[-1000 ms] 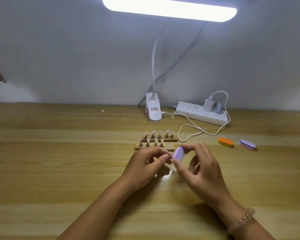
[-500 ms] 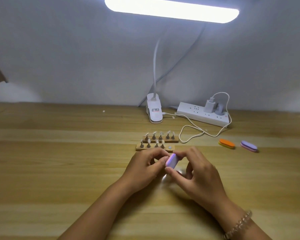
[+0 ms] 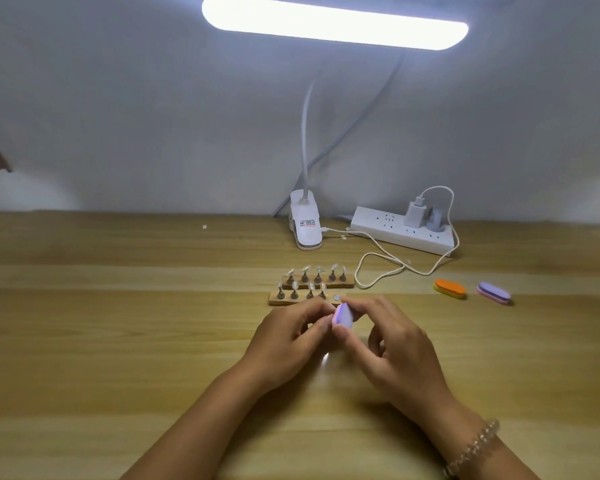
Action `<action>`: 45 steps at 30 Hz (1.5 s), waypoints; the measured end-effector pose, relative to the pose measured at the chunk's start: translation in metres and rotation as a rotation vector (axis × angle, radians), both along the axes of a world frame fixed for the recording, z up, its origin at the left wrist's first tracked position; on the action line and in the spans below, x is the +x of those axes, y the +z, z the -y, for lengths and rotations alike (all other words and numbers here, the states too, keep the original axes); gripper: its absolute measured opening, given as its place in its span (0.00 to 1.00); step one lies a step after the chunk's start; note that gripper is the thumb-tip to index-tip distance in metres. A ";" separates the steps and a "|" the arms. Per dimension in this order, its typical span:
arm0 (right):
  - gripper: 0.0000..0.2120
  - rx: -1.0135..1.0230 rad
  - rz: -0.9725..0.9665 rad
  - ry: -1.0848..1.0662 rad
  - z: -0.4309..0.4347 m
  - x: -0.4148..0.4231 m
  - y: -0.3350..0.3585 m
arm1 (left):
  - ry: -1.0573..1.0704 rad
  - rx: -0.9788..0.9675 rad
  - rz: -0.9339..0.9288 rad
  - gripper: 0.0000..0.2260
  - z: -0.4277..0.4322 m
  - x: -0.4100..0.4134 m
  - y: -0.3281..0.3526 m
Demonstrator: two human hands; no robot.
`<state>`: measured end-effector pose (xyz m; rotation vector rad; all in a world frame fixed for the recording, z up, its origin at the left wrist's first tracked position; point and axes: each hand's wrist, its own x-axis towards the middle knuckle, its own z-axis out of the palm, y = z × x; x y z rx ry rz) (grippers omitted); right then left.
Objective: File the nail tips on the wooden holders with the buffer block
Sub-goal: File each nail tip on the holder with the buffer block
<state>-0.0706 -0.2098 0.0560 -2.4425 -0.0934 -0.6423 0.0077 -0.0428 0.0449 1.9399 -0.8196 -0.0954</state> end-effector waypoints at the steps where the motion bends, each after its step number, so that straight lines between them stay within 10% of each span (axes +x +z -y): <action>1: 0.18 0.021 -0.001 -0.027 0.002 0.000 0.000 | 0.002 0.004 0.007 0.07 0.000 0.000 0.000; 29: 0.16 0.049 0.020 0.030 0.000 0.000 -0.002 | 0.046 0.002 0.005 0.07 -0.001 0.000 0.001; 45: 0.16 -0.175 -0.119 -0.398 0.019 0.001 -0.001 | 0.044 -0.104 -0.112 0.11 0.000 -0.001 0.000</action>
